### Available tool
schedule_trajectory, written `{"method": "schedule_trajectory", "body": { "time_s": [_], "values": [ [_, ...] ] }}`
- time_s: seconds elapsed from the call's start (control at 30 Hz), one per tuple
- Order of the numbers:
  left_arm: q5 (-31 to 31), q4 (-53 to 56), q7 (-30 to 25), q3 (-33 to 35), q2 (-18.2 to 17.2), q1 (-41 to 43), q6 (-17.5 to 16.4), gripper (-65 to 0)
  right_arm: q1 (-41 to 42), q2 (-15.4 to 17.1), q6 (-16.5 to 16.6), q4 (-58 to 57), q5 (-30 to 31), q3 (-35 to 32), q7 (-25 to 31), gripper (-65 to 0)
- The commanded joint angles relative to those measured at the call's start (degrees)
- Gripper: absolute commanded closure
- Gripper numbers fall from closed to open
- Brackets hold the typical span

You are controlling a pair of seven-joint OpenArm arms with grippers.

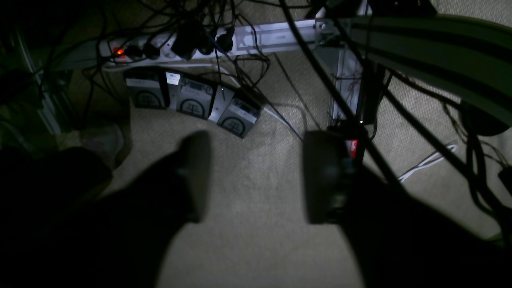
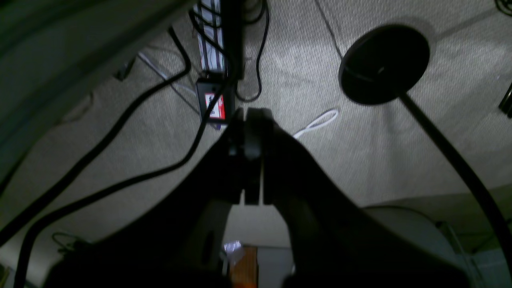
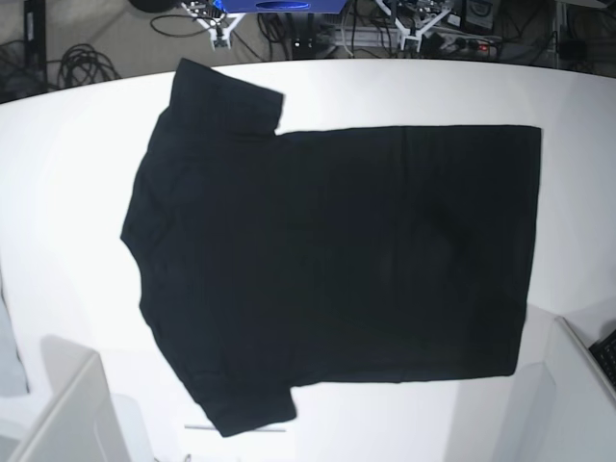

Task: Fold the T-shirt properly

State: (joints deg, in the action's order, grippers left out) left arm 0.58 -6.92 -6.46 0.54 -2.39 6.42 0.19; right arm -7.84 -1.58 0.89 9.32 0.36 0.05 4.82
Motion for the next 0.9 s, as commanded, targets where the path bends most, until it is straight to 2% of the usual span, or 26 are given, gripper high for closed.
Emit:
{"method": "schedule_trajectory", "body": {
  "time_s": [0.0, 0.1, 0.87],
  "values": [
    [0.08, -0.07, -0.18, 0.12, -0.11, 0.40, 0.21, -22.7, -0.65, -0.04, -0.40, -0.05, 0.03, -0.10, 0.41, 0.0],
    [0.08, -0.07, -0.18, 0.12, -0.11, 0.84, 0.21, 0.0, -1.18, -0.04, -0.40, -0.05, -0.14, -0.19, 0.50, 0.0],
    [-0.27, -0.16, -0.71, 0.12, -0.46, 2.60, 0.21, 0.0, -1.70, 0.13, -0.40, -0.05, -0.14, -0.19, 0.50, 0.0]
  ]
}}
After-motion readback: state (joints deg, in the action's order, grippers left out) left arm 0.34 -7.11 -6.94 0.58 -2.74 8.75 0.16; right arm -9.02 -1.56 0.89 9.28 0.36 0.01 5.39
